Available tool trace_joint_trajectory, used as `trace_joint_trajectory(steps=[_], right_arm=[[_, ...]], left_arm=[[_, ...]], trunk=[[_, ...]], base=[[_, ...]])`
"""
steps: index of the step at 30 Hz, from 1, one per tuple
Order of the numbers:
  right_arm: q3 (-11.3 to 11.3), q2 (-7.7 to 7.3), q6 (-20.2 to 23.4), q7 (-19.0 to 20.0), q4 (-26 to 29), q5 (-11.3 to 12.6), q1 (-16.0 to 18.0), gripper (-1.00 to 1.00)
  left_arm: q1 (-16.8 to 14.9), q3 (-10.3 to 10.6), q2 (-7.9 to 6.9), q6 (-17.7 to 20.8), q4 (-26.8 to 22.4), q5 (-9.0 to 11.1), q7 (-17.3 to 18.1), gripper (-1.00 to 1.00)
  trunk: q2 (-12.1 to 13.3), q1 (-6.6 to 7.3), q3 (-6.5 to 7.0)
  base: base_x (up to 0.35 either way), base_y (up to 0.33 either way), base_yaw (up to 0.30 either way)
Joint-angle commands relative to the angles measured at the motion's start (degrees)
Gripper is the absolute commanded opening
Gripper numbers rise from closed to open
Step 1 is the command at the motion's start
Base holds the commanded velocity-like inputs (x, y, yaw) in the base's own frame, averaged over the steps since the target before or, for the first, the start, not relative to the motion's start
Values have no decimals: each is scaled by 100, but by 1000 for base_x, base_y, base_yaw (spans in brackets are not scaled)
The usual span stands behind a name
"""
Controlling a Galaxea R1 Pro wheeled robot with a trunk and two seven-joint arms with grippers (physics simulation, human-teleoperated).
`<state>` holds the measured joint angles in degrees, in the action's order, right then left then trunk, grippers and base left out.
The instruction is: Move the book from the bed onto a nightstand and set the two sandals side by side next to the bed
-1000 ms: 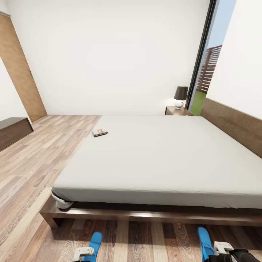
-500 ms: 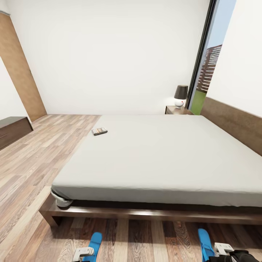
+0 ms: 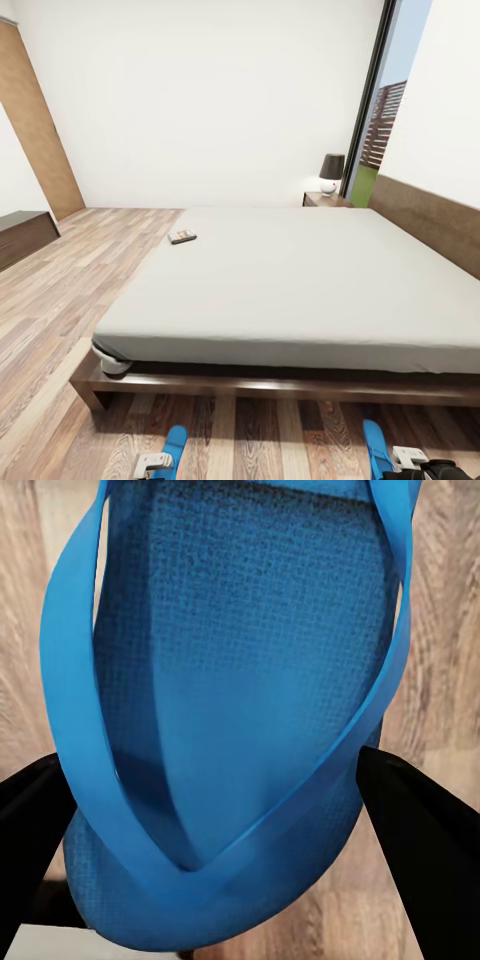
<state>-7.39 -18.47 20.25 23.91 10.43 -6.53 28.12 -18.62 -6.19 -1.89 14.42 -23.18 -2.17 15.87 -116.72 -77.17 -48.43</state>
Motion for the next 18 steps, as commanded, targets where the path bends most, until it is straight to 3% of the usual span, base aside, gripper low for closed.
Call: trace_joint_trajectory(steps=[1, 18], right_arm=[[-52, 1, 32, 35, 12, -58, 1, -100], [-52, 1, 32, 35, 12, -59, 0, -100]], left_arm=[[-2, -49, 5, 43, -11, -21, 39, -100], [-2, -49, 5, 44, -11, -21, 39, -100]], trunk=[[-44, -22, -24], [-726, -395, -329]], base=[[0, 0, 0], [0, 0, 0]])
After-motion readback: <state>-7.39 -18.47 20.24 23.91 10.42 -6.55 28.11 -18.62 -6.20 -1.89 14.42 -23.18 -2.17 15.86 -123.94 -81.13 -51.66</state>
